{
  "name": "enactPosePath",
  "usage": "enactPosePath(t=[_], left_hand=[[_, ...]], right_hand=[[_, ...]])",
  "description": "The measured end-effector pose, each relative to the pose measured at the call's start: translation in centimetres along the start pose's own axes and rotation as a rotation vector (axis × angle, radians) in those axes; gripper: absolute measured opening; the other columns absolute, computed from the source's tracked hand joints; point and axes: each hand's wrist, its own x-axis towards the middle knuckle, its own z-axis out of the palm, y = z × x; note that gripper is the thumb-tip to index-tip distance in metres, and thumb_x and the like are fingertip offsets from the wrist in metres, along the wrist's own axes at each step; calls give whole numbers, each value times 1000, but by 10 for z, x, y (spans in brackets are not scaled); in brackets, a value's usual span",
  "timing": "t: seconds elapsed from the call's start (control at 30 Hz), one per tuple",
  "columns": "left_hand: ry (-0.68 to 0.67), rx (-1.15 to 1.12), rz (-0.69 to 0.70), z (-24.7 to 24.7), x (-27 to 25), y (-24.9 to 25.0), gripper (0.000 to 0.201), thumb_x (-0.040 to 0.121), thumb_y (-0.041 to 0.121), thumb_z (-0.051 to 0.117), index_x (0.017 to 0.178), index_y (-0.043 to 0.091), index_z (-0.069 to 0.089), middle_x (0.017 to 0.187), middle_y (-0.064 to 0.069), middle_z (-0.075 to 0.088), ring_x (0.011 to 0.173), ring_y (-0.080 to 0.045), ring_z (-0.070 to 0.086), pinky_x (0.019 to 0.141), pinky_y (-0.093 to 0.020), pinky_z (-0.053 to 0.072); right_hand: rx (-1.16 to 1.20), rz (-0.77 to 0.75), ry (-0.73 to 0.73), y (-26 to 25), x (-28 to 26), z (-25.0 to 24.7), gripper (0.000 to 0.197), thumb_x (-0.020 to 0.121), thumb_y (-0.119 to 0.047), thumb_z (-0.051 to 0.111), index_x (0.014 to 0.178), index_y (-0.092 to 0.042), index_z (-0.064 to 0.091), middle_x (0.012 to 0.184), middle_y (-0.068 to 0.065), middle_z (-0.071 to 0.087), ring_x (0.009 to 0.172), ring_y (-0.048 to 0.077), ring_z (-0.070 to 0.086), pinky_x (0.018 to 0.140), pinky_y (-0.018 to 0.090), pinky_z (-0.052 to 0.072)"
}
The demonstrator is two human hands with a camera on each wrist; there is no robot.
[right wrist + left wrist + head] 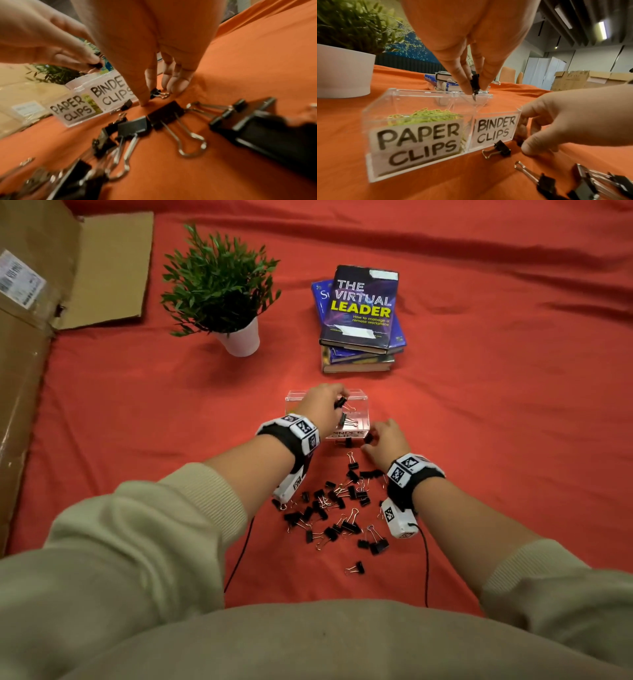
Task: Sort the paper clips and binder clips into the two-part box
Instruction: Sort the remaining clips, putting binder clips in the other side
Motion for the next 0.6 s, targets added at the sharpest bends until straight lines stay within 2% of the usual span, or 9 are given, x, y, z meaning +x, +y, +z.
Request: enactPosePath(t=[0.07,0.17,0.27,0.37,0.43,0.53,0.6], left_hand=[[-19,37,-9,5,9,4,38,84,0,57,117,18,61,119,-10,60,106,-25,60,92,-33,50],[-57,120,36,12,10,6,40,85,2,56,123,15,56,123,-9,59,112,-26,57,96,-35,47],[-17,251,242,19,-8,8,31,86,10,56,116,16,58,117,-2,61,113,-21,53,100,-35,43],[-75,322,384,35,-35,7,21,86,18,56,106,18,59,108,2,61,104,-17,55,92,-35,48],[-197,364,363,49,-50,2,32,86,25,57,117,18,55,118,1,56,108,-19,54,88,-36,51],[-321,435,264,64,-64,-7,56,86,31,61,137,20,41,137,-2,41,125,-23,42,93,-42,50],[-350,467,207,70,-68,-11,56,87,30,61,138,18,41,141,-5,36,128,-25,36,92,-43,49]], right_hand=[[-55,-30,13,4,-5,2,20,84,-14,62,101,-4,64,112,13,52,102,29,55,92,34,44],[-94,-60,2,15,-12,-1,12,85,-10,57,92,-3,64,105,13,57,98,29,56,83,32,43],[-52,-77,-30,29,-19,-6,15,84,-10,56,96,-7,65,108,13,60,108,29,55,93,34,44],[-66,-110,-88,35,-31,-7,28,84,-19,57,111,-11,62,112,11,56,112,29,51,96,35,42],[-159,-121,-140,35,-41,-5,43,82,-30,60,122,-15,55,116,10,47,113,29,44,97,37,42],[-257,-155,-163,30,-54,4,60,76,-42,66,128,-18,46,119,9,40,113,28,39,97,40,45],[-261,-168,-156,26,-62,11,62,77,-44,68,128,-19,45,121,9,39,113,28,38,95,41,46]])
